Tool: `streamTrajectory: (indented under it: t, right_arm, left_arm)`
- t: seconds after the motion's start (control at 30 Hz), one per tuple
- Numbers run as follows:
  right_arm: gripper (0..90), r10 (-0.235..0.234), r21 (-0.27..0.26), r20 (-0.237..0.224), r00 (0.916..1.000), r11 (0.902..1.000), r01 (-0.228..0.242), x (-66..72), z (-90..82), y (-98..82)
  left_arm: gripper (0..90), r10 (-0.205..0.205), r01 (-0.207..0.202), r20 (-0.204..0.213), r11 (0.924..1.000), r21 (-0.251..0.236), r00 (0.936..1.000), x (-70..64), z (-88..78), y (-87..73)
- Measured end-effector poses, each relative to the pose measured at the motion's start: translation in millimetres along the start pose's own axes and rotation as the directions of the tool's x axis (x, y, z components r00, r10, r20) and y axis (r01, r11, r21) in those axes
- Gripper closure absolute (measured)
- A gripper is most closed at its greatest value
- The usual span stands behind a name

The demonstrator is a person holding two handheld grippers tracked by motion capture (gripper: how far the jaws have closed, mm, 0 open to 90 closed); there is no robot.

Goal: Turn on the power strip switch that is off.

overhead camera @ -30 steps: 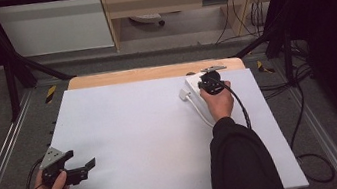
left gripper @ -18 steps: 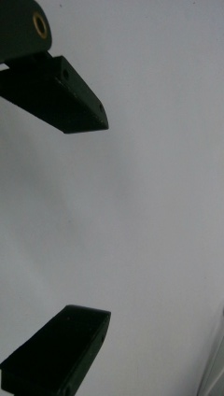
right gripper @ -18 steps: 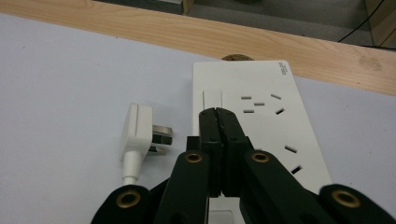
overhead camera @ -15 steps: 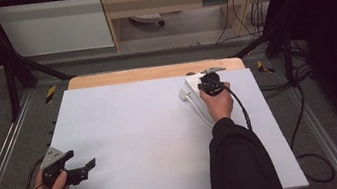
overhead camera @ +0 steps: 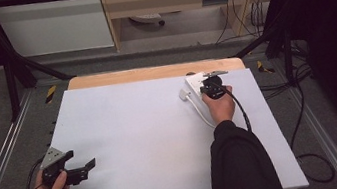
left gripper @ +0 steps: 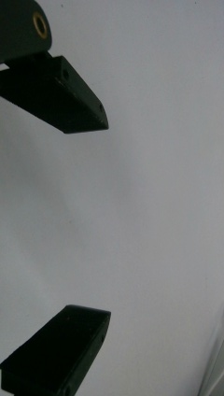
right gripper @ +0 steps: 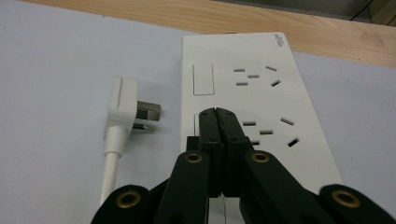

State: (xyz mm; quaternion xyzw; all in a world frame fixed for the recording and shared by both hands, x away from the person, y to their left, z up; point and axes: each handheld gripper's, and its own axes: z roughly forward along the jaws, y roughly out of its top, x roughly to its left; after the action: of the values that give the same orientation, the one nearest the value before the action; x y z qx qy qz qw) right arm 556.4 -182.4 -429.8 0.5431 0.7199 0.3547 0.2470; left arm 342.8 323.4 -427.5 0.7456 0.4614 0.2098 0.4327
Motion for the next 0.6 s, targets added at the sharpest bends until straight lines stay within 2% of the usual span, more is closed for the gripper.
streamTrajectory:
  t: [0.6]
  right_arm:
    - [90.0, -0.017, 0.000, 0.001, 0.9999, 0.9999, 0.017, 2.9, 2.3, -1.1]
  left_arm:
    - [8.0, 0.001, -0.001, 0.001, 1.0000, 0.002, 1.0000, 0.0, -0.2, -0.2]
